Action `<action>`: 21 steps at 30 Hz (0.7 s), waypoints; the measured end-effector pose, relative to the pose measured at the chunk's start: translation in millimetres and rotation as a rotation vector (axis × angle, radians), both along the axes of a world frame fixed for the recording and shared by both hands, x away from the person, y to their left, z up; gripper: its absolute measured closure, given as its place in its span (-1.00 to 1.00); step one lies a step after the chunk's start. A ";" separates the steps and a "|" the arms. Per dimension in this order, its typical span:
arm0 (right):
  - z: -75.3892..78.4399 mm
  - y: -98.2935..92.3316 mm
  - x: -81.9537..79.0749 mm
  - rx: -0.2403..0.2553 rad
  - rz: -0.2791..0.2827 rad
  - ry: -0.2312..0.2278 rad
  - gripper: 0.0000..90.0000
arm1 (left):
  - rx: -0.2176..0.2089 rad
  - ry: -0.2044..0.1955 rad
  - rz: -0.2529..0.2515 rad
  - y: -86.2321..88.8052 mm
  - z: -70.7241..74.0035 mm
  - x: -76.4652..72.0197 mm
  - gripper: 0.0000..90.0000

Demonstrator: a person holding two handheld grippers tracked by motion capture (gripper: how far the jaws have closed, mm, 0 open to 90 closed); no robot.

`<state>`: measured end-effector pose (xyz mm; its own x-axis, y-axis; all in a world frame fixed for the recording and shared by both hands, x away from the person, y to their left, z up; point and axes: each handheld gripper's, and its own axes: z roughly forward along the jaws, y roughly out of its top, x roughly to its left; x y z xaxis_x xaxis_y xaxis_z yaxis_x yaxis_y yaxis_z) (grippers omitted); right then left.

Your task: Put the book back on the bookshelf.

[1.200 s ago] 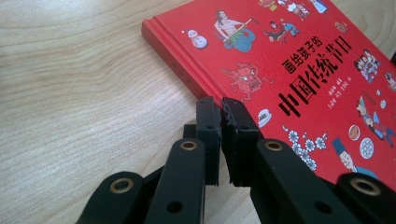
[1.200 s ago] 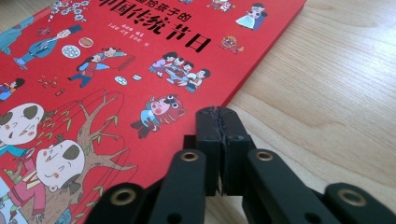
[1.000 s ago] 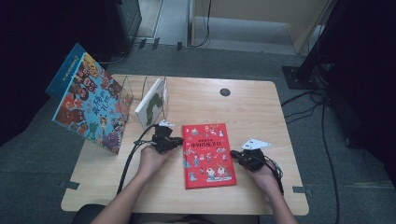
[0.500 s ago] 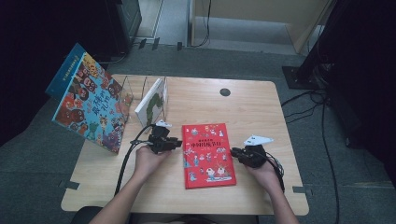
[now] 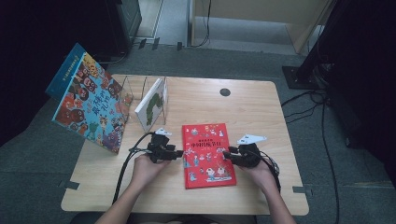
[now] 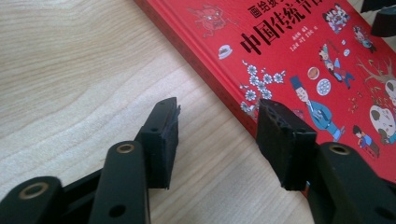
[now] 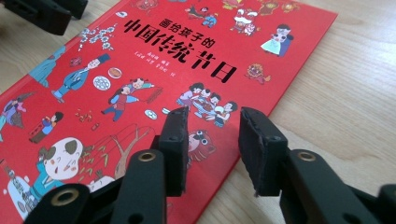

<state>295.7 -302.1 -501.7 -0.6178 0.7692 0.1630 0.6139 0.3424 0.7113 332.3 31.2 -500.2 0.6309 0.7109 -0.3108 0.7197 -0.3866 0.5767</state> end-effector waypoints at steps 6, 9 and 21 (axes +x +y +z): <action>2.0 5.8 6.6 0.007 -0.005 0.054 0.38 | -0.013 -0.003 0.010 1.4 -0.7 -4.5 -0.06; 3.4 9.3 8.9 -0.003 -0.016 0.067 0.33 | -0.010 -0.001 0.015 0.1 -0.3 -6.0 -0.07; 8.4 7.3 25.4 -0.092 -0.073 0.166 0.26 | 0.016 -0.020 -0.025 -12.9 0.0 -10.4 -0.15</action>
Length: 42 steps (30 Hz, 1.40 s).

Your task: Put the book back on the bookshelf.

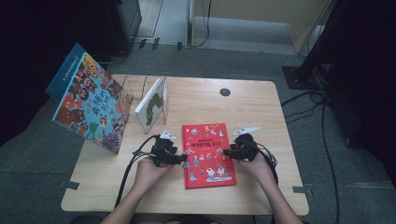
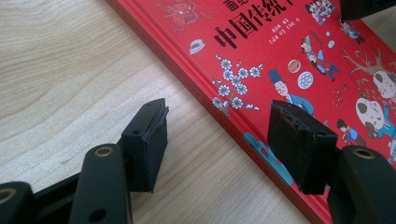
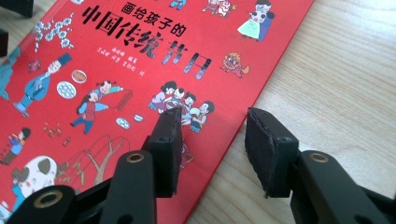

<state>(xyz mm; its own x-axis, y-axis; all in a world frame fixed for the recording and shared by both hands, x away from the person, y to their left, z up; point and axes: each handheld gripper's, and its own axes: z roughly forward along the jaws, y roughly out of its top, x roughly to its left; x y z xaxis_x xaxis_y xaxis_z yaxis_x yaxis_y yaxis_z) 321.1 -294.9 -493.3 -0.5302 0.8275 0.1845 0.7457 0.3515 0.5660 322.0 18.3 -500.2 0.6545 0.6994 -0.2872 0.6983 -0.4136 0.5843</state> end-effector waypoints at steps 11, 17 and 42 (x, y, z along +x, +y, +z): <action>9.6 15.6 15.2 -0.097 0.001 0.105 0.18 | -0.011 0.003 0.002 2.0 -0.6 2.3 -0.24; 12.5 21.5 24.5 -0.111 -0.048 0.171 0.10 | -0.009 0.002 -0.002 2.3 -0.5 2.2 -0.25; 10.7 18.6 27.5 -0.088 -0.076 0.230 0.05 | 0.054 0.090 -0.028 0.5 4.4 -0.4 0.68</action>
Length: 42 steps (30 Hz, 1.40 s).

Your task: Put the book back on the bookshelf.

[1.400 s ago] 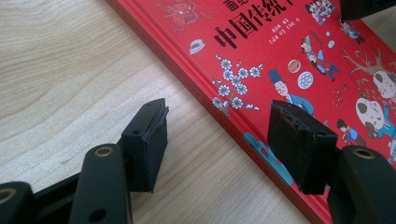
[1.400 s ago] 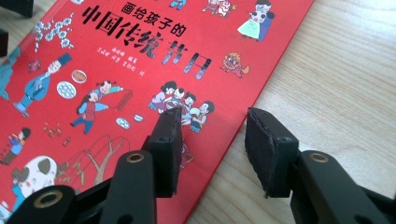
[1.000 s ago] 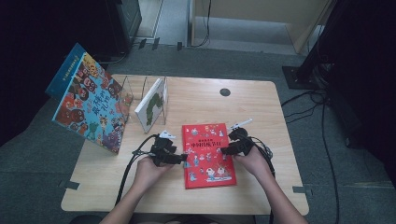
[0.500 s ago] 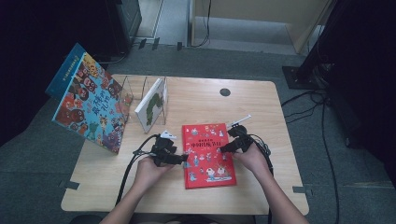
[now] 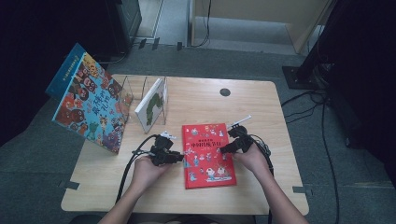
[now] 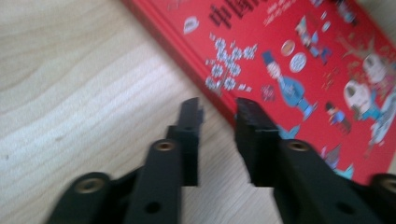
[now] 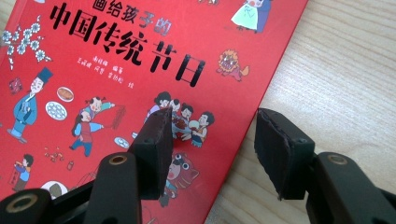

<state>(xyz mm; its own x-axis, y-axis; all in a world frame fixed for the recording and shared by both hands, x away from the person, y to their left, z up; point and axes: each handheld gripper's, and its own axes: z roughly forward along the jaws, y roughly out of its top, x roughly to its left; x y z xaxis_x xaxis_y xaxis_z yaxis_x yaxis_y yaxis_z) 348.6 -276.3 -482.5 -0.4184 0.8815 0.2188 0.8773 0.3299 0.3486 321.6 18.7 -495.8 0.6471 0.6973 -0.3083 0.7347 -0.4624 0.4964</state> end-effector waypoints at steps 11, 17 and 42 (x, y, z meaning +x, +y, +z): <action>-1.2 1.3 0.9 0.030 -0.069 0.035 0.02 | -0.029 -0.013 0.021 -6.1 -1.5 -1.1 0.98; -0.4 5.4 2.0 0.025 -0.119 0.058 0.04 | -0.034 -0.016 0.028 -6.4 -1.8 -1.7 0.99; 8.4 4.4 4.5 0.014 -0.155 0.084 0.20 | -0.030 -0.040 0.036 -8.0 -2.3 -4.6 1.00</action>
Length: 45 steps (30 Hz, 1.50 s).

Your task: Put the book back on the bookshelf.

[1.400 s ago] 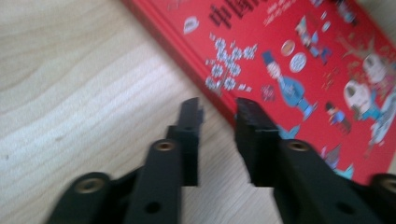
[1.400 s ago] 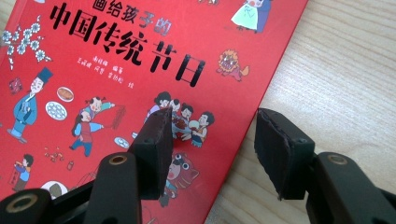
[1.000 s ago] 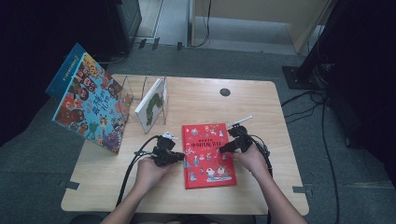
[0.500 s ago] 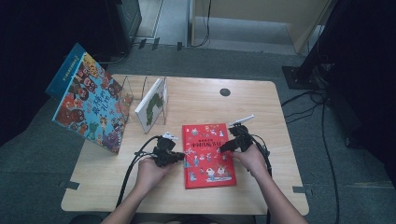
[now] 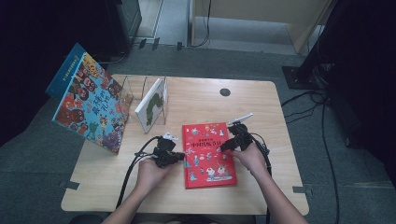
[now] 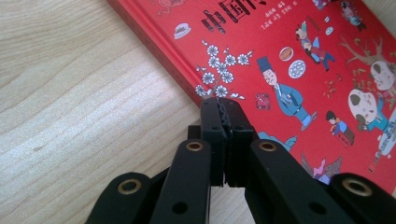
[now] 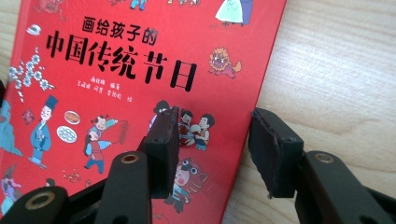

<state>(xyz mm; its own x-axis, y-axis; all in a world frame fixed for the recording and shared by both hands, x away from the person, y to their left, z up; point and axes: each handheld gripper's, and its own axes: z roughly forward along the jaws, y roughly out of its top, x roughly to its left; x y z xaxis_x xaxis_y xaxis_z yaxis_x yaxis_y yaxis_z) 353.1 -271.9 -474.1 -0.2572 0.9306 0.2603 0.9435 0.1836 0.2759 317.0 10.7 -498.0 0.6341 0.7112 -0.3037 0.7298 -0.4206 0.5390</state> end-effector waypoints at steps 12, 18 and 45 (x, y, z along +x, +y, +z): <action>26.9 -0.6 -0.3 0.021 0.029 -0.022 0.21 | -0.003 0.003 0.001 0.7 -0.3 0.9 0.96; 54.7 4.1 -3.6 0.043 0.066 -0.060 0.23 | -0.008 0.008 0.003 1.0 -0.5 1.6 0.96; 88.0 73.7 16.3 0.122 0.250 -0.004 0.72 | -0.038 0.035 0.023 5.7 -2.7 5.6 0.85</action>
<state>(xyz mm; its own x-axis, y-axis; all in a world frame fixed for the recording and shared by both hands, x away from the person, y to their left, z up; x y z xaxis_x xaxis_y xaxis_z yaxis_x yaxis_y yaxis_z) 369.4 -198.2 -386.1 -0.4766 0.7999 0.3648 0.8717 0.3761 0.3142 322.6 16.4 -500.8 0.6062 0.7130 -0.3524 0.7579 -0.3835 0.5277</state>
